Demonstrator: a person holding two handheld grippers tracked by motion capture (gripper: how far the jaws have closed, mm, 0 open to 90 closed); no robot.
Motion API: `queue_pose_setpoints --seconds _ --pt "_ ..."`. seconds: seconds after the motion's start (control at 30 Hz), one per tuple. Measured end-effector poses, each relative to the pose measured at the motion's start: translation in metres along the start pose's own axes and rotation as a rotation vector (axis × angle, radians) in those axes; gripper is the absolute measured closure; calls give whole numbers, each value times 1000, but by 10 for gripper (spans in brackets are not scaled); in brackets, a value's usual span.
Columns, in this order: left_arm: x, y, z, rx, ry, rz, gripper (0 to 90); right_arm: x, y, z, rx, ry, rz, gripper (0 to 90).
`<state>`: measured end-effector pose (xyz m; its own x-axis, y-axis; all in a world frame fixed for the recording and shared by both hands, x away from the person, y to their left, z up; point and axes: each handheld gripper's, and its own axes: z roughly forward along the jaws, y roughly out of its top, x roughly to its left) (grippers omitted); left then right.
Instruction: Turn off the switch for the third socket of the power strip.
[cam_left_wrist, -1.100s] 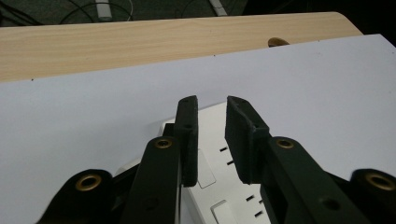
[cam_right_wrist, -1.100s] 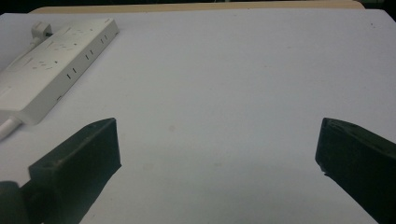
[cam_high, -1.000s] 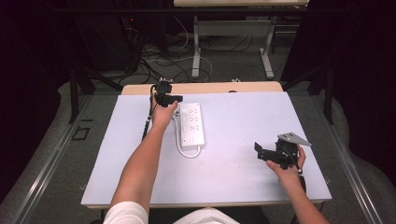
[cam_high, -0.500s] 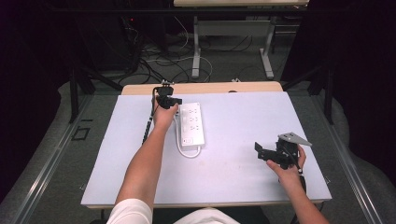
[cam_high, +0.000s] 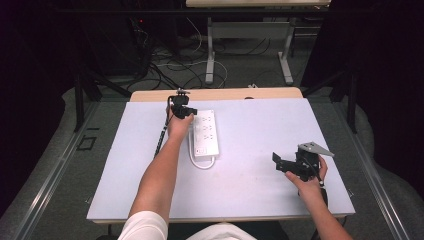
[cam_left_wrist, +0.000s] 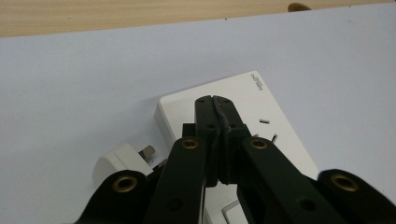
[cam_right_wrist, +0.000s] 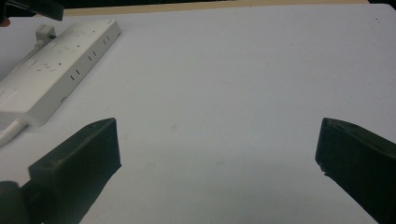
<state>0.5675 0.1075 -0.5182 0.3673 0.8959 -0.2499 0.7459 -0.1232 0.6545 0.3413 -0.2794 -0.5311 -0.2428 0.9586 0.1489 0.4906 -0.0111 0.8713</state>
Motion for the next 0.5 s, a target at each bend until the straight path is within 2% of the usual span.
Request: queue_pose_setpoints --seconds 0.5 --pt "-2 -4 10 28 26 -2 900 -1 1 -1 -2 10 3 0"
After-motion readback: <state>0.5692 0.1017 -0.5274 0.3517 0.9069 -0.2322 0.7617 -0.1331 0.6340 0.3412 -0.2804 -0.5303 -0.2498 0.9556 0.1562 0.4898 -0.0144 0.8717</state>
